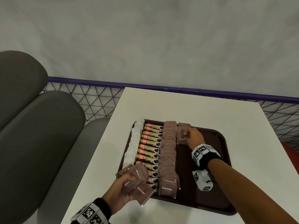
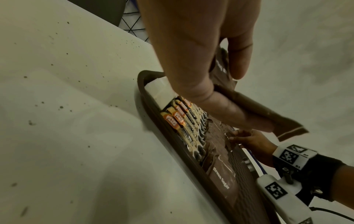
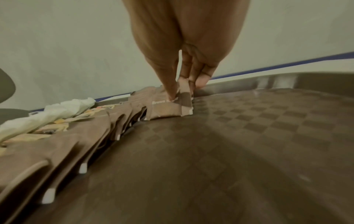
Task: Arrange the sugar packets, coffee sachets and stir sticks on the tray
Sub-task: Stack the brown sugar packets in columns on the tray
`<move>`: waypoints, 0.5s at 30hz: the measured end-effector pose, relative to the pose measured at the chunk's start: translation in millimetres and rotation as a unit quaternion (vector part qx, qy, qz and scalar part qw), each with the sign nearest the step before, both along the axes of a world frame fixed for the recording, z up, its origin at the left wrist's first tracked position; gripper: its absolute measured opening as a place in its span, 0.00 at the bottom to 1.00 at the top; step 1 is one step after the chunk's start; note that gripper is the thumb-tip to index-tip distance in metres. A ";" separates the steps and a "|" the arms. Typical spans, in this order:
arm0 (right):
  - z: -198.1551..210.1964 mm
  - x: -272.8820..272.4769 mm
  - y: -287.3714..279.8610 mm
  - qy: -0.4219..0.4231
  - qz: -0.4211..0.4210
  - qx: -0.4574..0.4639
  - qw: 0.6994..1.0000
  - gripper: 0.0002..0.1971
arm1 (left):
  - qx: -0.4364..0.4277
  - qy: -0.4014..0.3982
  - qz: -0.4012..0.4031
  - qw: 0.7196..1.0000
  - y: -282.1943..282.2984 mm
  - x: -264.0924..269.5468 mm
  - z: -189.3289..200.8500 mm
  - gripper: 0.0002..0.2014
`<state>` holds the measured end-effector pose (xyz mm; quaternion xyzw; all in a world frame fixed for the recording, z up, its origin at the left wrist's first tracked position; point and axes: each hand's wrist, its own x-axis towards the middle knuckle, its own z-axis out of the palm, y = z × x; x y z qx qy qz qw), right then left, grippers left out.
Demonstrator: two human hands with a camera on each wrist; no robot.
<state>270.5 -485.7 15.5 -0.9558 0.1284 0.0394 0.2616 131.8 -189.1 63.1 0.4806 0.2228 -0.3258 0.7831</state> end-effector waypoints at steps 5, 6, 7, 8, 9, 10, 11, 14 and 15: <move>-5.9 -0.6 4.3 -0.038 0.021 -0.069 0.997 0.11 | 0.000 0.003 -0.005 1.000 0.8 2.0 0.0 0.12; -5.3 -0.7 5.3 -0.034 0.021 -0.088 0.995 0.13 | -0.002 -0.001 -0.007 1.000 0.7 2.5 0.6 0.12; -3.7 -1.0 7.7 -0.034 0.014 -0.101 0.994 0.16 | -0.003 -0.004 -0.007 1.000 0.7 3.1 1.1 0.12; -1.5 -2.4 10.9 -0.042 0.005 -0.101 0.994 0.18 | -0.004 -0.006 -0.006 1.000 0.5 3.6 1.2 0.13; 0.9 -4.6 15.4 -0.061 -0.005 -0.088 0.994 0.18 | -0.005 -0.007 -0.006 1.000 0.0 3.7 1.4 0.13; 4.4 -8.0 20.7 -0.090 -0.012 -0.063 0.994 0.18 | -0.004 -0.010 -0.005 1.000 -0.6 3.9 1.1 0.14; 6.4 -11.0 26.8 -0.116 -0.014 -0.026 0.993 0.17 | -0.004 -0.013 -0.004 1.000 -1.4 4.4 1.0 0.14; 15.7 -29.9 49.4 -0.145 0.033 0.107 0.983 0.12 | -0.009 -0.024 -0.007 1.000 -6.0 3.4 2.2 0.14; 19.8 -37.8 57.9 -0.136 0.059 0.153 0.977 0.09 | -0.010 -0.026 -0.006 1.000 -7.8 2.7 2.6 0.14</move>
